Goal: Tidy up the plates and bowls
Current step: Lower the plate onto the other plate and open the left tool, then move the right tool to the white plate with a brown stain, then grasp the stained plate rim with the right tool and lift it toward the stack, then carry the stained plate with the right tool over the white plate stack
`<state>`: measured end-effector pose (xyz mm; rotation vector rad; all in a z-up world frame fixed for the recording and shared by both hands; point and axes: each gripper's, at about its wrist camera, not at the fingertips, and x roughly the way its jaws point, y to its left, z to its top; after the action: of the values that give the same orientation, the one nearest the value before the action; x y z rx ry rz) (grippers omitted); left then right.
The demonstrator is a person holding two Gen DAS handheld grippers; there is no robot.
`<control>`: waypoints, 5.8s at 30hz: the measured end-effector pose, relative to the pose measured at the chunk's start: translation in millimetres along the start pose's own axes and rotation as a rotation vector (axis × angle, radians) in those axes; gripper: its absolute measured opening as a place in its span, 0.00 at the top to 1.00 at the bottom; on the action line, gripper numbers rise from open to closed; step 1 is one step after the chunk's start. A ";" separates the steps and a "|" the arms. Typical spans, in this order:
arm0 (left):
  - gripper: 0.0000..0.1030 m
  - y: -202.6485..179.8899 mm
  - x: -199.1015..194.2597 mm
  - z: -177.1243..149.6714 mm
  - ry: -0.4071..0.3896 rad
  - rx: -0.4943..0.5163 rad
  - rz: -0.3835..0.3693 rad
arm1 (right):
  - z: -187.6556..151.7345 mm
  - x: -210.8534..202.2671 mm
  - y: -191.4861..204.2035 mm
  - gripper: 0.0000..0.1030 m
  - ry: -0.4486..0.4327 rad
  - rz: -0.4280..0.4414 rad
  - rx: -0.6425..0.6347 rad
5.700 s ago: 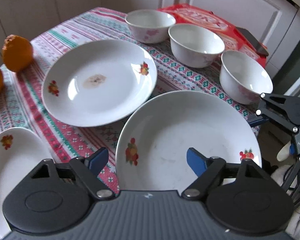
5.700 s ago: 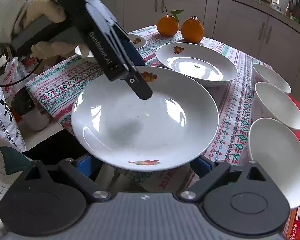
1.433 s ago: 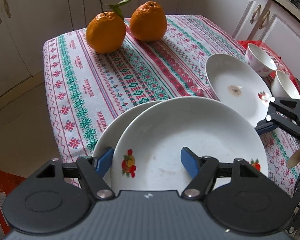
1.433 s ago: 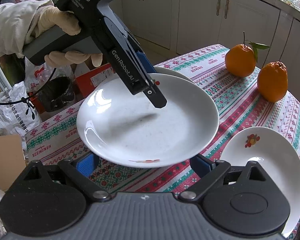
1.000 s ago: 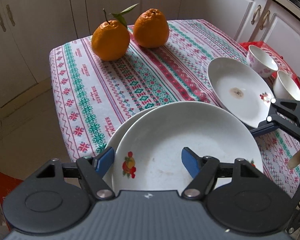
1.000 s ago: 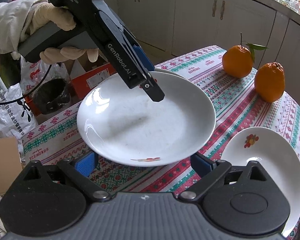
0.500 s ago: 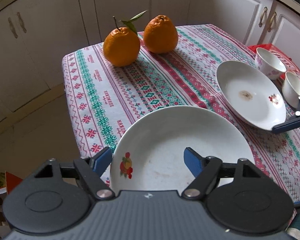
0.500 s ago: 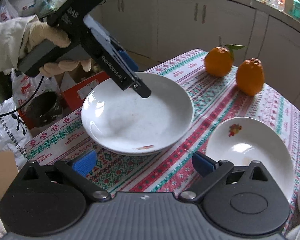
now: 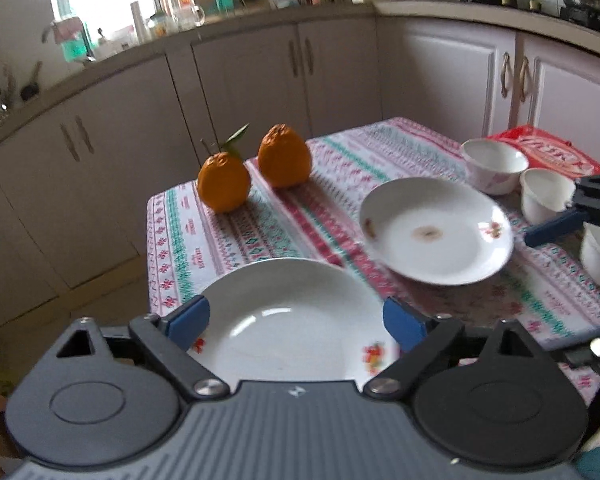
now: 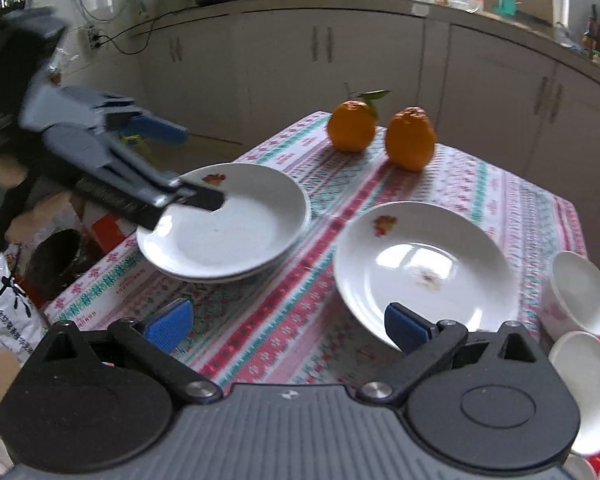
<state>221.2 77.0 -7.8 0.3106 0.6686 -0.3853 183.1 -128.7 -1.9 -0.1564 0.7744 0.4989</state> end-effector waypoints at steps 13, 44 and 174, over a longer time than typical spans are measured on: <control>0.05 -99.7 -6.4 -18.5 -0.090 -0.064 0.057 | -0.2 -39.5 -62.0 0.00 0.006 -0.035 0.070; 0.05 -145.1 107.6 -8.6 0.044 -0.028 0.014 | 84.1 107.0 -186.0 0.03 0.259 0.111 0.062; 0.06 1.4 3.3 -78.2 0.041 -0.229 0.068 | 156.7 208.5 -4.4 0.36 0.429 0.454 -0.069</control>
<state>182.1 108.5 -67.9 0.1229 0.7328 -0.2351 410.3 -5.5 -37.4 -0.1539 1.2232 0.9418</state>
